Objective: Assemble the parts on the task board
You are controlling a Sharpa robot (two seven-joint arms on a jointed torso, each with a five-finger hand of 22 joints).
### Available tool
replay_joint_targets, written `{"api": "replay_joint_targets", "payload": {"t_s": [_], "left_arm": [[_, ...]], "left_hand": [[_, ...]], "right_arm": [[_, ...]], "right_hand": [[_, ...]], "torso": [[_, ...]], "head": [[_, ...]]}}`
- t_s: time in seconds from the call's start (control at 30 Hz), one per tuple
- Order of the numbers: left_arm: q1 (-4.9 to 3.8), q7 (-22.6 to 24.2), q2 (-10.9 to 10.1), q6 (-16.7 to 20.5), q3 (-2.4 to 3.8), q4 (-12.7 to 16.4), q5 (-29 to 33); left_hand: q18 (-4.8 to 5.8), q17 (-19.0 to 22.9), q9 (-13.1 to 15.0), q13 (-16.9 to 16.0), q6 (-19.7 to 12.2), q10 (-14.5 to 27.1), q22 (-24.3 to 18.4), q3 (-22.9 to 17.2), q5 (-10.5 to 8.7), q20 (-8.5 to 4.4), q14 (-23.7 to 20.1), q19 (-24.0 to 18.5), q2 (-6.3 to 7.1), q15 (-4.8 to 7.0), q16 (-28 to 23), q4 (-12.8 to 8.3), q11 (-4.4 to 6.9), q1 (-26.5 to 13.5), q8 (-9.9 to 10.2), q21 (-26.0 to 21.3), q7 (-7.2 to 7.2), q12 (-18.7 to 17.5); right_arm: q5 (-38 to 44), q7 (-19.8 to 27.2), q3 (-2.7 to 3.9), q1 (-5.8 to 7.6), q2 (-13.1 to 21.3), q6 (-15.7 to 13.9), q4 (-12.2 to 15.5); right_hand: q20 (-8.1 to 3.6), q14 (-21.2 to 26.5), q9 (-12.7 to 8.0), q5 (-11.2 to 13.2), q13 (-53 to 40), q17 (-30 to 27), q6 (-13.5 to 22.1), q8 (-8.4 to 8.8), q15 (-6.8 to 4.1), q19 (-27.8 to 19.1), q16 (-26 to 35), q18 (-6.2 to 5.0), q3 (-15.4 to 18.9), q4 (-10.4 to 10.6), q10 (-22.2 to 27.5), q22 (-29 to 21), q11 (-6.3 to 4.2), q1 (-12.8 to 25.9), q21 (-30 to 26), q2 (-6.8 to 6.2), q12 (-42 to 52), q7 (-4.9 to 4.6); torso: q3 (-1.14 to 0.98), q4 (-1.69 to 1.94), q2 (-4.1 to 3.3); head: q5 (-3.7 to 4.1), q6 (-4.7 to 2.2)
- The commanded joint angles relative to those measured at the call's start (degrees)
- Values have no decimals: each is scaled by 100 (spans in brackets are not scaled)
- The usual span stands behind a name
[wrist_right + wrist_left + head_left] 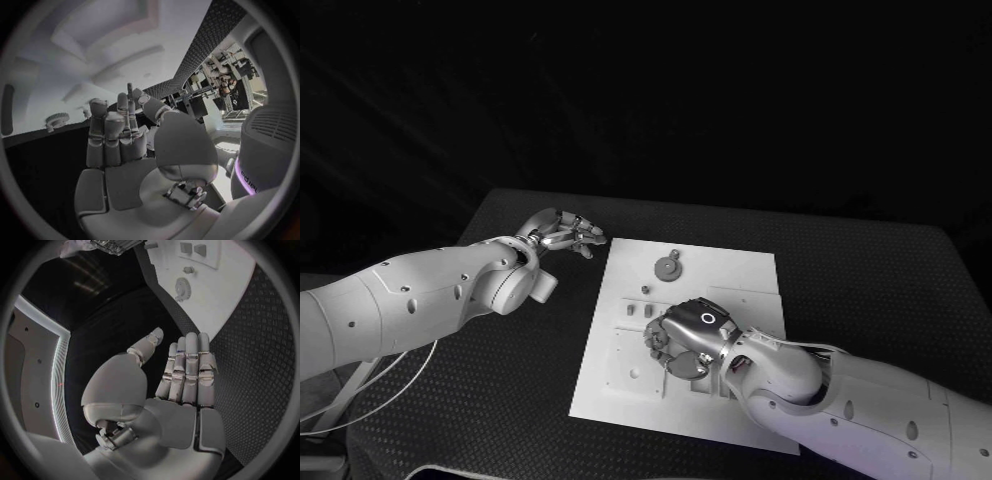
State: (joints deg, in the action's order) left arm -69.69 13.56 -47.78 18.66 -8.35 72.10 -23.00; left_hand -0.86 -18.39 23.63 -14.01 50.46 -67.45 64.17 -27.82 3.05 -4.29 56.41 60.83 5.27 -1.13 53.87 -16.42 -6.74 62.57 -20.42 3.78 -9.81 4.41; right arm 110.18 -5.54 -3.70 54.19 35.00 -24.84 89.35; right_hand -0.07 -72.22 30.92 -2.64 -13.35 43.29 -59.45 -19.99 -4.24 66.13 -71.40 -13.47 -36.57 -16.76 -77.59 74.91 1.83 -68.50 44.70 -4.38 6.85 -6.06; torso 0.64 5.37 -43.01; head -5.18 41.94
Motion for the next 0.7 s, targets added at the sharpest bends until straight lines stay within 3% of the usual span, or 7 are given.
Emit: {"api": "replay_joint_targets", "payload": {"t_s": [0.03,0.7], "left_arm": [[-3,71,20,-51,5,16,21],[-4,62,28,-49,5,39,21]], "left_hand": [[-4,-7,-7,-7,-38,18,-7,25,-7,-13,38,24,-51,4,-28,0,-9,11,3,16,7,-22],[-4,-17,-10,-6,-43,23,-12,30,-7,-17,48,34,-50,6,-30,-1,-10,9,5,18,5,-24]], "right_arm": [[123,27,1,-8,-13,-12,-29],[110,22,1,-10,-35,33,-119]], "right_hand": [[-32,9,12,-19,-11,8,-43,-11,-32,-7,-23,-153,-34,6,-48,49,-1,-65,26,-9,3,5],[-33,6,19,-19,-17,8,-42,-8,-32,-4,-21,-153,-36,7,-50,48,-1,-60,23,-8,-4,4]], "torso": [[-1,-1,2],[0,-9,-1]], "head": [[-14,3],[-55,17]]}}
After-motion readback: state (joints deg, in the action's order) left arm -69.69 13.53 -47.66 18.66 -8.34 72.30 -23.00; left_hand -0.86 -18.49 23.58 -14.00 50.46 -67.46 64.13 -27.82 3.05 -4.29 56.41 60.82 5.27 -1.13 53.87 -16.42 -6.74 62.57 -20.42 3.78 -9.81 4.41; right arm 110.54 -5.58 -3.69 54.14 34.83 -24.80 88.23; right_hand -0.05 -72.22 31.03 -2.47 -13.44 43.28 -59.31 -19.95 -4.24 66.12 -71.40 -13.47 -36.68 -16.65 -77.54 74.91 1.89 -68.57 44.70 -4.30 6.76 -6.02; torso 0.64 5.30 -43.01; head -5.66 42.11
